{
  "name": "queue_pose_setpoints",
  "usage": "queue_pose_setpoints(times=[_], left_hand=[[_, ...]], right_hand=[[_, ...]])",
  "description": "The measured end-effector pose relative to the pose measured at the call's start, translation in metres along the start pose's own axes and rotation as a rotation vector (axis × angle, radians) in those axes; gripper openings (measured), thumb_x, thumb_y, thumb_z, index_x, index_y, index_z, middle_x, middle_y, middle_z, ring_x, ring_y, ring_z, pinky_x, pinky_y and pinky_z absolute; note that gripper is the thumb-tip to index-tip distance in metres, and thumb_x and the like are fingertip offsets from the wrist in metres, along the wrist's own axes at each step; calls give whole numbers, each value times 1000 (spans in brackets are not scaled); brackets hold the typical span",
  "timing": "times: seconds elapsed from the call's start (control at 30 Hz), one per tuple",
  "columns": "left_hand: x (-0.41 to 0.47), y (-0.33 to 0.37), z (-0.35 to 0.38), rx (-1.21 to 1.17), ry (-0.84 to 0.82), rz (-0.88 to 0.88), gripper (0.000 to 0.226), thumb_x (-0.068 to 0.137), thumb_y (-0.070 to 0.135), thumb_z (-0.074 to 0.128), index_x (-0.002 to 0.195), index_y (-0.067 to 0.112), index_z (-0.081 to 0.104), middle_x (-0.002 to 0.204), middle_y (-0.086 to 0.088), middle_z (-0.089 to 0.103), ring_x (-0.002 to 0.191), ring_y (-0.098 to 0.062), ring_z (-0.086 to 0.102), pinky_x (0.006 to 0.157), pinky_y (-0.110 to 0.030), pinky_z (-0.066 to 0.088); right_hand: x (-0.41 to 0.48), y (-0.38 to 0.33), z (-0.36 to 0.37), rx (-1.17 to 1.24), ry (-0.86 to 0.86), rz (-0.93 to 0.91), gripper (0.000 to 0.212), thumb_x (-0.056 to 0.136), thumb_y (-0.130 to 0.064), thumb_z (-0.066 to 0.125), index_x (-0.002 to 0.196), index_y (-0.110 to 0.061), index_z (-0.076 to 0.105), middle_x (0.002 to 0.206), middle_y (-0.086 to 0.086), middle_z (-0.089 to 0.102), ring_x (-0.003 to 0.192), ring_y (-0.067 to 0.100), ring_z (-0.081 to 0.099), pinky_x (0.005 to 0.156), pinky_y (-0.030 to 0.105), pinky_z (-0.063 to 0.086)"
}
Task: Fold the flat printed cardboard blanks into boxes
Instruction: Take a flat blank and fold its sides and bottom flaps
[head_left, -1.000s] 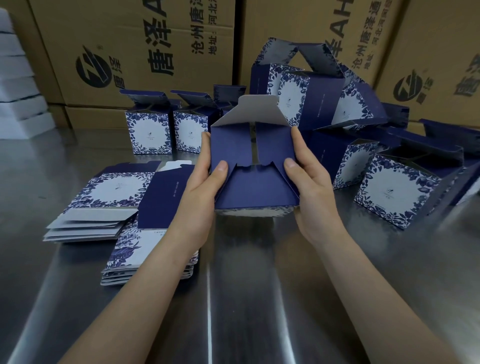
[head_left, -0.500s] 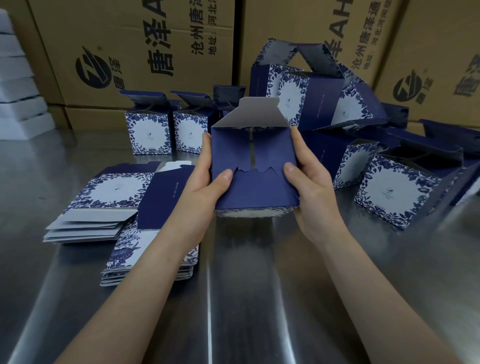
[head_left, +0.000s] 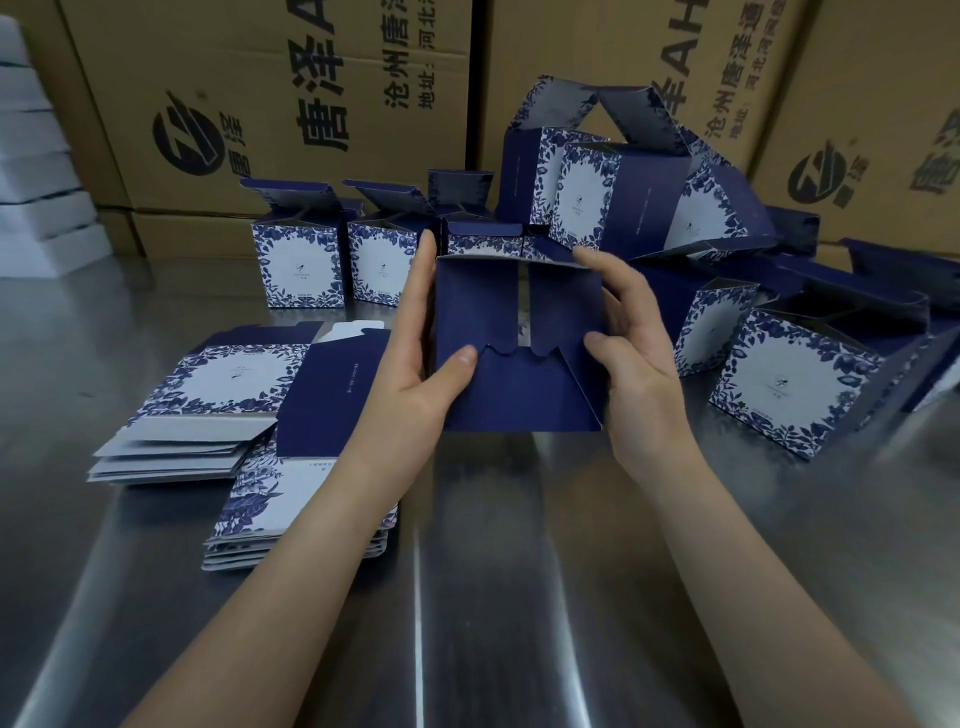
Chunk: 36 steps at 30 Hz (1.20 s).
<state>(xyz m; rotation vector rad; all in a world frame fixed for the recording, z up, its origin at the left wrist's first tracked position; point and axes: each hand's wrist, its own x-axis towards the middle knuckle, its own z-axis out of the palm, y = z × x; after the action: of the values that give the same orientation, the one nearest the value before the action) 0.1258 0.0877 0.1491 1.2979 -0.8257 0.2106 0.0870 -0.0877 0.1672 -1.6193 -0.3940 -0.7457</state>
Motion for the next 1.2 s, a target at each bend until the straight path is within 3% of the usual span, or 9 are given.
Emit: queue_pose_setpoints(times=[0.13,0.33,0.5,0.63,0.77,0.93,1.0,1.1,1.2], left_hand=[[0,0,0,123,4,22,73,94,3,47,147,49,27,161,19,23,150,-10,17,121,-52,21],[-1,0,2,126,-9,15,69,93,4,48,143,49,36,159,7,30,150,-19,22,120,-54,23],[-3,6,9,133,-18,17,61,92,-1,47,139,37,36,156,-1,33,146,-17,29,119,-47,28],[-4,7,13,319,-4,-11,47,90,8,47,127,36,53,160,3,24,148,-2,19,117,-17,22],[-5,8,14,320,28,-15,46,89,8,46,123,37,56,161,6,24,147,0,20,119,-27,25],[-5,7,14,284,71,-17,35,94,19,46,116,45,57,160,11,26,144,7,20,113,-12,25],[-5,7,13,254,94,-24,31,96,24,44,114,44,59,157,13,28,144,8,20,111,-10,25],[-4,8,11,206,121,-36,26,97,31,43,112,41,61,151,16,35,143,10,20,108,-6,24],[-4,9,9,209,142,-37,21,94,34,51,111,39,63,151,14,37,141,10,26,105,-7,30]], right_hand=[[-2,-1,1,-49,44,-42,41,92,-9,38,123,-29,57,140,8,50,137,22,41,116,52,27],[-2,-5,5,-111,129,-54,32,97,-7,48,118,-30,56,130,-4,57,125,19,52,106,45,43],[-2,-3,2,-174,224,-49,31,95,-7,57,113,-32,60,123,-8,61,117,17,56,95,39,49],[-1,-4,2,-207,245,-63,37,92,-4,58,112,-35,62,121,-10,61,114,7,56,87,21,47],[0,-5,1,-202,226,-75,28,96,-2,54,108,-24,65,118,6,63,111,12,58,87,20,46],[0,-8,-1,-147,181,-12,31,97,-27,42,108,-13,68,116,6,65,112,13,58,98,29,43],[-1,-10,0,-158,137,-9,31,92,-36,49,109,-17,66,118,8,63,112,12,57,94,21,43],[-3,-11,2,-156,53,0,22,89,-25,60,111,-25,62,123,7,58,114,8,55,90,13,42],[-4,-11,3,-159,11,22,31,86,-20,64,115,-29,60,127,0,55,118,4,53,88,12,42]])
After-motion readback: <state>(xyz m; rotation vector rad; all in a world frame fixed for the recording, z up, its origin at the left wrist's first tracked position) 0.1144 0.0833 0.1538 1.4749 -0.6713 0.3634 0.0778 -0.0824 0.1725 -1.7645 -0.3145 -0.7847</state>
